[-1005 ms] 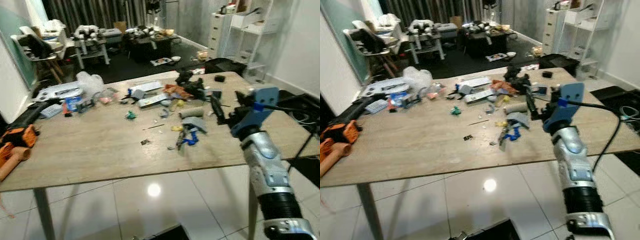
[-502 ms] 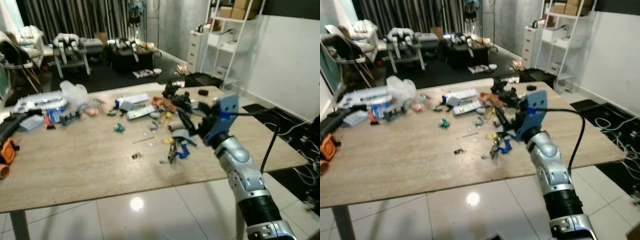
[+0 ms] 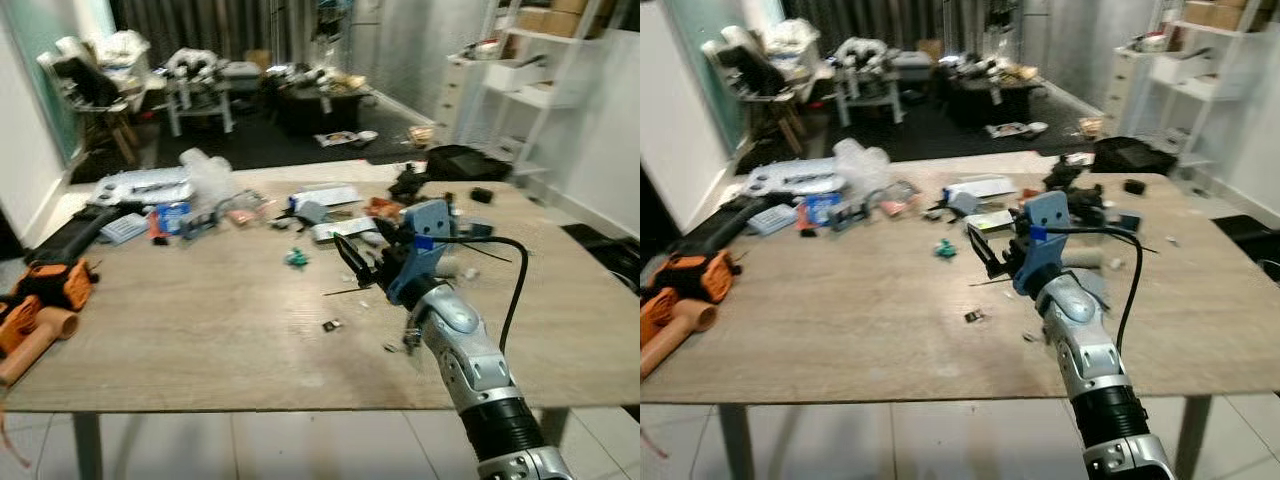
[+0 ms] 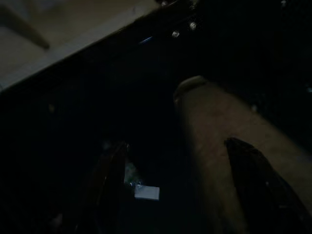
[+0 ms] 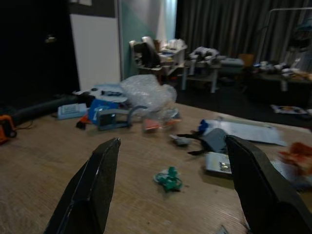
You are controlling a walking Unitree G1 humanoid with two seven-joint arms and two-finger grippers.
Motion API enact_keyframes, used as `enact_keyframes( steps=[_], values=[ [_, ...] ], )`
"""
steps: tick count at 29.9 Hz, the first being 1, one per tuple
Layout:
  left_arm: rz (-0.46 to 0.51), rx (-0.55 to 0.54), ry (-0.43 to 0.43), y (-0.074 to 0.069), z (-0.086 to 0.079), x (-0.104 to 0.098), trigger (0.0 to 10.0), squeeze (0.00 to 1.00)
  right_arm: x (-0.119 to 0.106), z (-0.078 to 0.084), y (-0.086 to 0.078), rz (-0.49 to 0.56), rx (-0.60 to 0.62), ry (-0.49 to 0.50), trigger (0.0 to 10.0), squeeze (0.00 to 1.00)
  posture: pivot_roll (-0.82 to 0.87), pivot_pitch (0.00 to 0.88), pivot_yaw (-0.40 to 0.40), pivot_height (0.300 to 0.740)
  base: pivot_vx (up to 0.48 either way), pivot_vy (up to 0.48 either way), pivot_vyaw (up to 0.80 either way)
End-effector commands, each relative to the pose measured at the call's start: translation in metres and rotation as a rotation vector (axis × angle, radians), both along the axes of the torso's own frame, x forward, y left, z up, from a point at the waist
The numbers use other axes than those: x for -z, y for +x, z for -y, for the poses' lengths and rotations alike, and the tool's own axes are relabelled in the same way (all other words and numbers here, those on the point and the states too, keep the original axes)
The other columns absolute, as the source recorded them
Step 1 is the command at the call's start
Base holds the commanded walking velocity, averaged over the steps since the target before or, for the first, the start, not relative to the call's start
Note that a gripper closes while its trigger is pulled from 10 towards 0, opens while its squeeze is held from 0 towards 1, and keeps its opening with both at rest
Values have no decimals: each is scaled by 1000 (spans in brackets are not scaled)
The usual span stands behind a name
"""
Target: Picking trash to rubbish bin
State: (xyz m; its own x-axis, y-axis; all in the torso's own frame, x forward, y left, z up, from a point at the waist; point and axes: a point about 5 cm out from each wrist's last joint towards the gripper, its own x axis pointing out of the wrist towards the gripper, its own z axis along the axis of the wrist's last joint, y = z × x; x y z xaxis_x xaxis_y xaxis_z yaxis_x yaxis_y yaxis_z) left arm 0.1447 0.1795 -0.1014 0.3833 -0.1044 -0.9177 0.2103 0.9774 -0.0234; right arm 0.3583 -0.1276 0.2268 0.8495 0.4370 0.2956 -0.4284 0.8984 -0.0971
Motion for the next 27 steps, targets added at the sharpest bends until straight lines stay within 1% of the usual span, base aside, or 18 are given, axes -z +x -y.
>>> enact_keyframes(
  steps=[1, 7, 10, 13, 14, 15, 16, 17, 18, 19, 20, 21, 23, 24, 25, 27],
  values=[
    [-23, 10, 1, -6, 1, 2, 10000, 0, 0, 10, 2, 5, 57, -17, 10000, 0, -252, 88, 48, 740, 0, -465, 0],
    [-29, 11, 9, -8, -1, 3, 10000, 0, 0, 11, 4, 5, 81, -16, 10000, 0, -245, 96, 48, 740, 0, -462, 0],
    [-30, -17, 31, -11, -5, 4, 10000, 0, 0, 14, 6, 3, 112, -32, 10000, 0, -231, 104, 46, 740, 0, 0, 0],
    [-33, -19, 34, -13, -6, 4, 10000, 0, 2, 16, 7, 0, 131, -52, 10000, 0, -228, 107, 45, 740, 0, 0, 0],
    [-34, -19, 35, -14, -6, 4, 10000, 0, 3, 17, 8, -4, 146, -78, 10000, 0, -224, 112, 44, 740, 0, 0, 0],
    [-34, -19, 35, -14, -6, 4, 10000, 0, 3, 17, 8, -4, 146, -78, 10000, 0, -224, 112, 44, 740, 0, 0, 0],
    [-35, -20, 35, -15, -7, 5, 10000, 0, 6, 20, 10, -16, 165, -108, 10000, 0, -220, 119, 41, 740, 0, 0, 0],
    [-35, -20, 35, -15, -7, 5, 10000, 0, 6, 20, 10, -16, 165, -108, 10000, 0, -220, 119, 41, 740, 0, 0, 0],
    [-38, -21, 36, -17, -8, 5, 10000, 0, 10, 24, 12, -33, 183, -125, 10000, 541, -218, 129, 42, 740, 0, 0, 0],
    [-38, -21, 36, -17, -8, 5, 10000, 0, 10, 24, 12, -33, 183, -125, 10000, 541, -218, 129, 42, 740, 0, 0, 0],
    [-41, -21, 37, -18, -8, 5, 10000, 0, 13, 32, 15, -45, 226, -156, 10000, 1000, -214, 142, 44, 740, 0, 0, 0],
    [-44, -16, 38, -21, -9, 6, 10000, 0, 15, 42, 18, -55, 267, -172, 10000, 1000, -210, 160, 47, 740, 0, 0, 0],
    [-52, -6, 40, -26, -11, 7, 10000, 0, 15, 54, 22, -60, 319, -187, 10000, 1000, -203, 188, 53, 740, 0, 0, 0],
    [-56, -2, 41, -28, -12, 8, 10000, 0, 14, 58, 23, -62, 331, -185, 10000, 1000, -198, 206, 57, 740, 0, 0, 0],
    [-56, -2, 41, -28, -12, 8, 10000, 0, 14, 58, 23, -62, 331, -185, 10000, 1000, -198, 206, 57, 740, 0, 0, 0],
    [-67, 11, 48, -35, -16, 9, 10000, 0, 17, 67, 25, -80, 364, -183, 10000, 1000, -177, 252, 65, 740, 0, 0, 0]
  ],
)
